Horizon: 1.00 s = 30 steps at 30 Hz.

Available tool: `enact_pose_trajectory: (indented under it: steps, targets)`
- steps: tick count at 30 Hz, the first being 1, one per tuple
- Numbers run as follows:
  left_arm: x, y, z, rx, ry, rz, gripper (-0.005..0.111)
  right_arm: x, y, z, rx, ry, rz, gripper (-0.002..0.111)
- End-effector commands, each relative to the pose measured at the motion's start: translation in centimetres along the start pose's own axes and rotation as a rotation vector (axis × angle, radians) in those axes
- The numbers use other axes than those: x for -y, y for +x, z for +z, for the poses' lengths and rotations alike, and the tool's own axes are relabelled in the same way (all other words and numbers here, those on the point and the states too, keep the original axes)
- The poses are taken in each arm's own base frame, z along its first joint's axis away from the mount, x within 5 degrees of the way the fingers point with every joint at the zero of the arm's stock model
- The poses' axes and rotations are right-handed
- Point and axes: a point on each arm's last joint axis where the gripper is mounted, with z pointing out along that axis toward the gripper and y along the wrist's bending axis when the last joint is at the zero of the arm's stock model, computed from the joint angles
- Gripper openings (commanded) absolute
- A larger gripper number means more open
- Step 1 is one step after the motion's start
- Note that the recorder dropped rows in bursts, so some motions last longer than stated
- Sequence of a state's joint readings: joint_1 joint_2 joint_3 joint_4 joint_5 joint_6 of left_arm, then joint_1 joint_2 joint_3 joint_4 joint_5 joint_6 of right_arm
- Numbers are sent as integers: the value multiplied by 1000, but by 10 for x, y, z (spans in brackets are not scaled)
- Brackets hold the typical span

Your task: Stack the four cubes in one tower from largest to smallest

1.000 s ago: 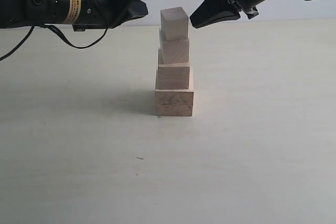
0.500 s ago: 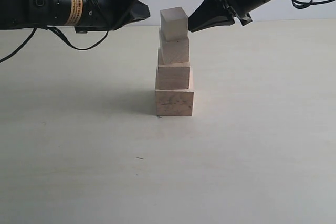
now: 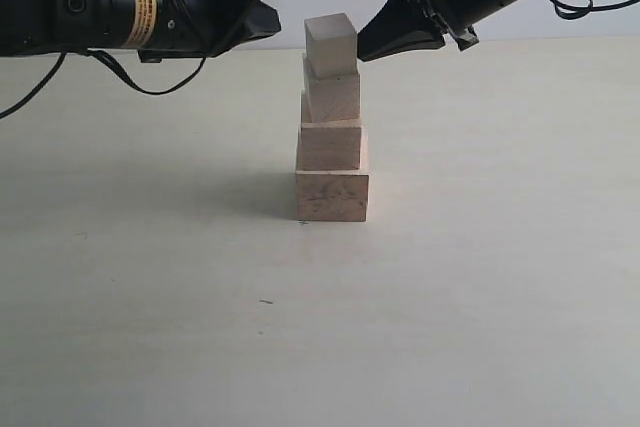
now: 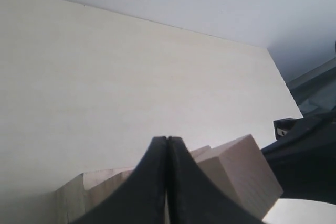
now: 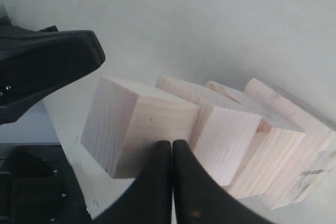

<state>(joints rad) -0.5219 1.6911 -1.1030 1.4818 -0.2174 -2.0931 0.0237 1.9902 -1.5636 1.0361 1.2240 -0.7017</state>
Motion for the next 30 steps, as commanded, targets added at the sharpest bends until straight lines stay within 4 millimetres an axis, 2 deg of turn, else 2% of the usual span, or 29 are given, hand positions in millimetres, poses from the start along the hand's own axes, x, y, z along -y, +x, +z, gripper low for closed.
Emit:
enact_pose_trajectory:
  steps: [1, 5, 8, 11, 14, 17, 21, 24, 27, 30]
  targets:
    - [-2, -5, -2, 30, -31, -1, 0, 0, -1, -2, 8, 1, -28, 0]
    - [-12, -26, -21, 208, -228, -39, 0, 10, -1, -21, 34, 90, -15, 0]
    - [-15, -49, -55, 396, -405, -8, 0, 17, -6, -54, 151, 169, 28, 0]
    - [-17, -61, -101, 534, -582, 71, 0, 25, -10, -93, 309, 289, 56, 0]
    - [-29, -56, -146, 628, -797, 91, 0, 39, -5, -124, 418, 448, 112, 0]
    - [-43, -37, -184, 609, -873, 123, 0, 50, 15, -143, 522, 589, 191, 0]
    - [-63, -1, -234, 624, -915, 145, 0, 35, 50, -152, 664, 733, 180, 0]
    - [-78, 27, -263, 655, -945, 145, 0, 9, 76, -149, 741, 812, 90, 0]
    - [-83, 49, -292, 677, -969, 185, 0, -31, 96, -156, 873, 898, -48, 0]
    - [-77, 63, -326, 745, -957, 246, 0, -70, 118, -157, 923, 939, -228, 0]
